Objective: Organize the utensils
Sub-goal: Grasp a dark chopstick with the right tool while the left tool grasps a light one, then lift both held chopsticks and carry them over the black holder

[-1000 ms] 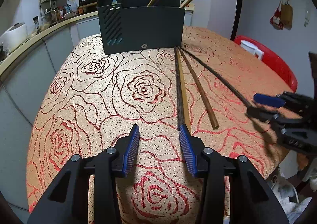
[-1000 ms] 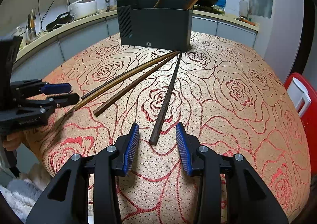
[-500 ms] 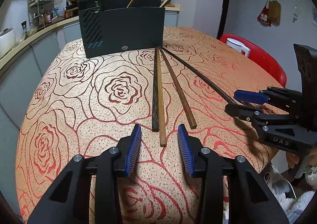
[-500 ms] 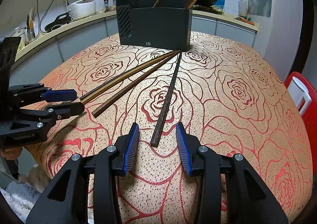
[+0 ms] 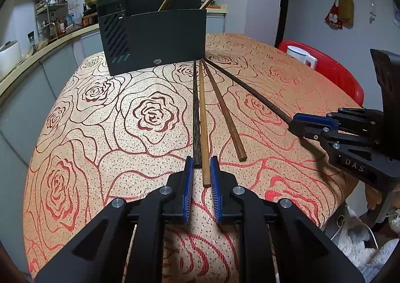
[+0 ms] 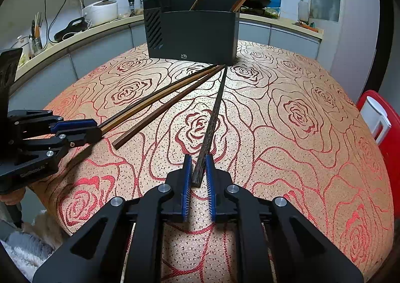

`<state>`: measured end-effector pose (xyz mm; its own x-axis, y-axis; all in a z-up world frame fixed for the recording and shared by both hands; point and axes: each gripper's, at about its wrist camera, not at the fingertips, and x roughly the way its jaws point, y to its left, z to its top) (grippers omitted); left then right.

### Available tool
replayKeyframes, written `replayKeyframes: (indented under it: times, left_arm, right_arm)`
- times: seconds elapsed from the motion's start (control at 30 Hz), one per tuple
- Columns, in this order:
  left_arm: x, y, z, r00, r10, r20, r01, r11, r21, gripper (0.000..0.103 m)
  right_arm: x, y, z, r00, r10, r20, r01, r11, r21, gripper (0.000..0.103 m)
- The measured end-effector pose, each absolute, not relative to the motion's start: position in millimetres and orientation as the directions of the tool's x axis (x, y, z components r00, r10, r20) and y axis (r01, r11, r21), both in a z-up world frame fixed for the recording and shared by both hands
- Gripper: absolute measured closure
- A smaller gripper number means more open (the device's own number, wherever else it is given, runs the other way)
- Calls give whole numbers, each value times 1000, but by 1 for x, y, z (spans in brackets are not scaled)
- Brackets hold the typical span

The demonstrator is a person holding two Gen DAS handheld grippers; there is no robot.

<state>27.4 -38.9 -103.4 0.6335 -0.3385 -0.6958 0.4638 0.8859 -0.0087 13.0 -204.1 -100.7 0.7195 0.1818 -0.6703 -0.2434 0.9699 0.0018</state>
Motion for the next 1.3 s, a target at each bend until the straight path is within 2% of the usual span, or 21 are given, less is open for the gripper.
replayKeyframes:
  times: [0.6,0.67,0.73,0.87,0.9,0.93,0.97,1.3]
  left_arm:
    - [13,-31,-104,633,-338,-696,444,896,-31,89]
    - [11,-30,-104,632,-341,-696,439,898,-41,85]
    - [9,-30,-103,631,-345,-695,437,898,-49,77]
    - [3,-34,-104,643,-330,-691,438,899,-22,74]
    - [2,-36,-104,645,-325,-692,442,897,-9,78]
    - [1,-37,-104,645,-321,-693,444,896,-1,89]
    - [1,-38,-104,646,-316,-695,444,896,5,95]
    - [5,-39,-104,649,-317,-691,438,899,0,97]
  right_arm:
    - [13,-209,-100,713,176,-679,-228,974,13,92]
    - [13,-210,-100,713,175,-679,-228,974,12,92]
    - [13,-210,-100,713,177,-679,-228,974,14,92]
    - [13,-210,-100,712,177,-679,-228,974,15,92]
    - [13,-210,-100,712,177,-679,-228,974,15,92]
    - [13,-210,-100,712,177,-679,-227,974,15,92]
    - [13,-210,-100,712,177,-679,-227,974,15,92]
    - [14,-210,-100,712,178,-680,-229,973,15,92]
